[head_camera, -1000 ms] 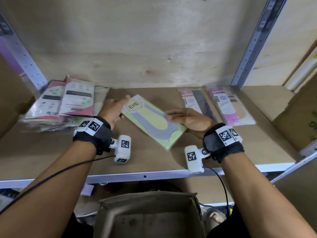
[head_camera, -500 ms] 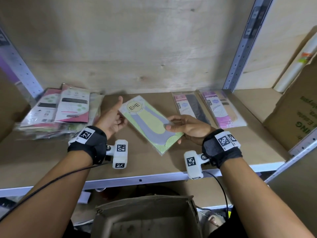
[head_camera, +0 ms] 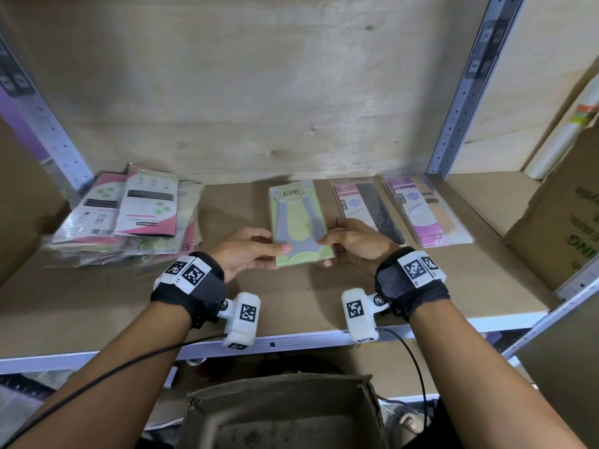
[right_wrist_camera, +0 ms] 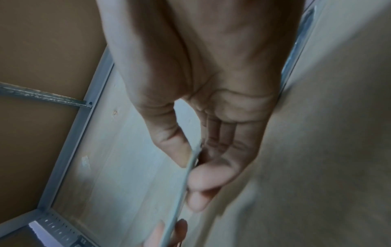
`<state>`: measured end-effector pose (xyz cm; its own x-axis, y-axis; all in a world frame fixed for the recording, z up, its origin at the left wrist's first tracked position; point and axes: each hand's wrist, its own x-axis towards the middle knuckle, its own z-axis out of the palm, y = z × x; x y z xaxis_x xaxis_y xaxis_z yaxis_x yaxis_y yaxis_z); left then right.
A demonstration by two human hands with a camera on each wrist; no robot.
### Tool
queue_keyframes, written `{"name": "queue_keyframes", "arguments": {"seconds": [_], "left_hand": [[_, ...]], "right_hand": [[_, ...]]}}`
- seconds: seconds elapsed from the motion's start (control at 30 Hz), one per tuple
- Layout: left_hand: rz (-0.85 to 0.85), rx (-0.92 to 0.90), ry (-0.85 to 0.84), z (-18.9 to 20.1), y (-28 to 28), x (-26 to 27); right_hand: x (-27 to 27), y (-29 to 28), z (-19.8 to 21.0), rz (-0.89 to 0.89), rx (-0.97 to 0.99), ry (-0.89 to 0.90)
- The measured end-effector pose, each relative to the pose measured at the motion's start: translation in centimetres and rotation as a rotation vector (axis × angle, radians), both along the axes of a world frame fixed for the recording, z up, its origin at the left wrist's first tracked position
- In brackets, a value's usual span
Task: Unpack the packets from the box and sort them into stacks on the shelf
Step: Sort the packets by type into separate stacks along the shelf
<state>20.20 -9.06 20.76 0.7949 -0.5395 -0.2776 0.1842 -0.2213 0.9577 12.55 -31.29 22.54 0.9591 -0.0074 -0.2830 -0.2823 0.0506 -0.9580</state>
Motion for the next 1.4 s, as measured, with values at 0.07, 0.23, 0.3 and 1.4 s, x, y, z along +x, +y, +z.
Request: {"name": "queue_keyframes", "arguments": {"seconds": [0.07,0.23,0.3,1.4], "left_hand": [[0.051,0.005,-0.014,-0.2,0.2,0.3],[0.103,0.02,-0.02,-0.1,0.2,0.7],[0.128,0.049,-0.026,-0.1,0.0,0.7],[0.126,0.16,0.012,1.5,-2.4,1.5]], "right_hand": [[0.1,-0.1,0.1,0.004,-0.072,0.016],[0.5,-0.4,0.4,-0.031,-0.245,0.048],[0.6,-0.4,0.5,-0.03,-0.272,0.085],[0.7,0.2,1.8,-0.076,-0.457,0.024]]}}
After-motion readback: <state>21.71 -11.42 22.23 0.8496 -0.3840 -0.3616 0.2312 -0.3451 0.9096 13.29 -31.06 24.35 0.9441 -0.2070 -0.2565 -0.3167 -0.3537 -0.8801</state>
